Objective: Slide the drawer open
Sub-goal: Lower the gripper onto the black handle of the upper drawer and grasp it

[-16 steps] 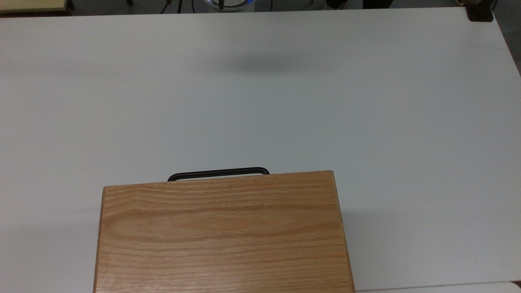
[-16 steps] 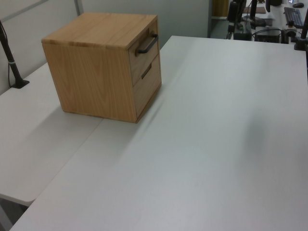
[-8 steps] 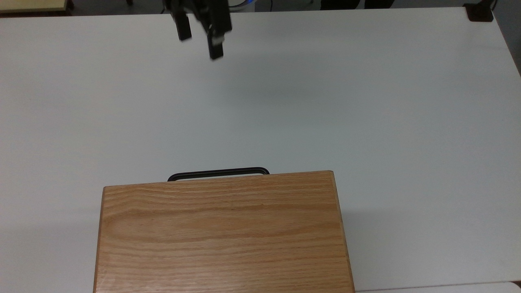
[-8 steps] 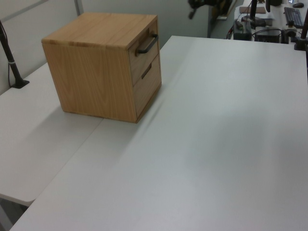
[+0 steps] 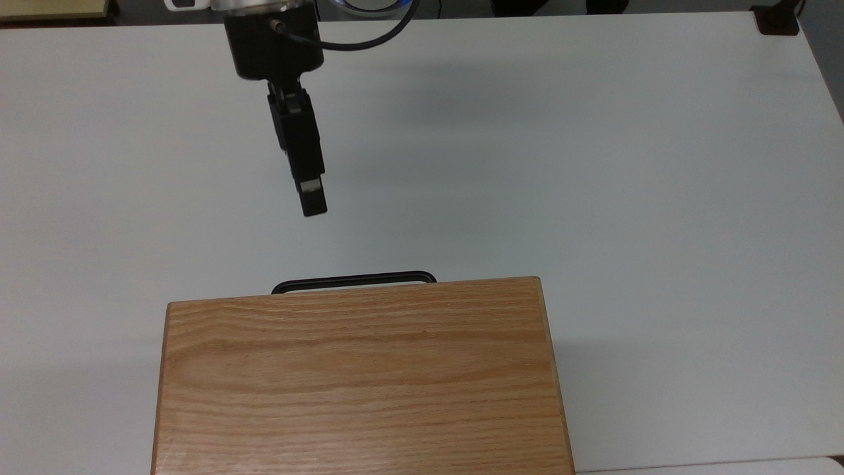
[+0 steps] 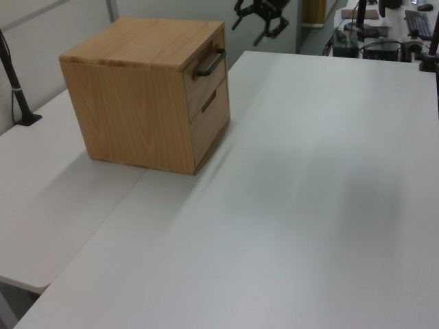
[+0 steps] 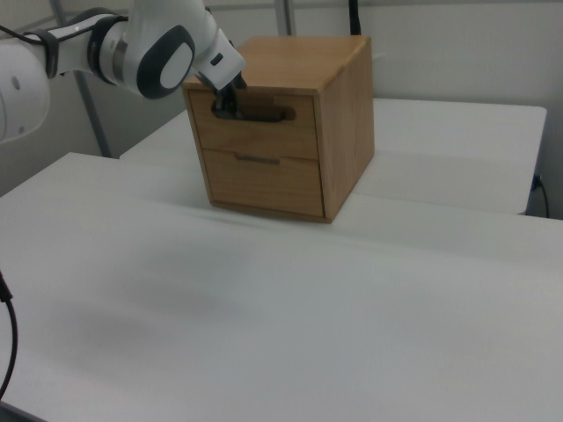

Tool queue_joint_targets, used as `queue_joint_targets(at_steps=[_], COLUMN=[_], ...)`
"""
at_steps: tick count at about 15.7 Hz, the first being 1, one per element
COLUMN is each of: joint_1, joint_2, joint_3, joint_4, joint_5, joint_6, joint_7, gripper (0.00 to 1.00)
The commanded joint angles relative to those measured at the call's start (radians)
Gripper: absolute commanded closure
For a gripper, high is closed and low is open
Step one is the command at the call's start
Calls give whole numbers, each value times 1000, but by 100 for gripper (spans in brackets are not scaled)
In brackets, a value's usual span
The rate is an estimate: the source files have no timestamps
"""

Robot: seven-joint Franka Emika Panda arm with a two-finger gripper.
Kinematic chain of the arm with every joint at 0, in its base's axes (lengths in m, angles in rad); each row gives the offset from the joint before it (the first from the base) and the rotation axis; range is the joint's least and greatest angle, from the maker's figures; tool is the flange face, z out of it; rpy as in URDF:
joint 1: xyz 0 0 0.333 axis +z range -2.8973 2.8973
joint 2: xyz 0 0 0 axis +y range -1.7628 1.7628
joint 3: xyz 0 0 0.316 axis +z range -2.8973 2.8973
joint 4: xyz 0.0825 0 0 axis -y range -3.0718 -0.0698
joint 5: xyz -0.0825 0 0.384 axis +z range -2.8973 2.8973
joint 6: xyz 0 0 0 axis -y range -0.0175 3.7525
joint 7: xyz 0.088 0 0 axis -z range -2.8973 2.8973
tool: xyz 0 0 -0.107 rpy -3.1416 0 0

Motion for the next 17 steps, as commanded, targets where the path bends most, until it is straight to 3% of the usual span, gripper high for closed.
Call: queue_joint_targets(at_steps=[1, 15, 16, 17], joint_1=[8, 47, 48, 48], joint_2=[88, 176, 182, 185], joint_3=[7, 8, 8, 8], joint_4=[67, 59, 60, 62], joint_5=[12, -23, -29, -32], joint_6=[95, 211, 214, 214], joint_7=[17, 11, 13, 13], gripper=[64, 64, 65, 72])
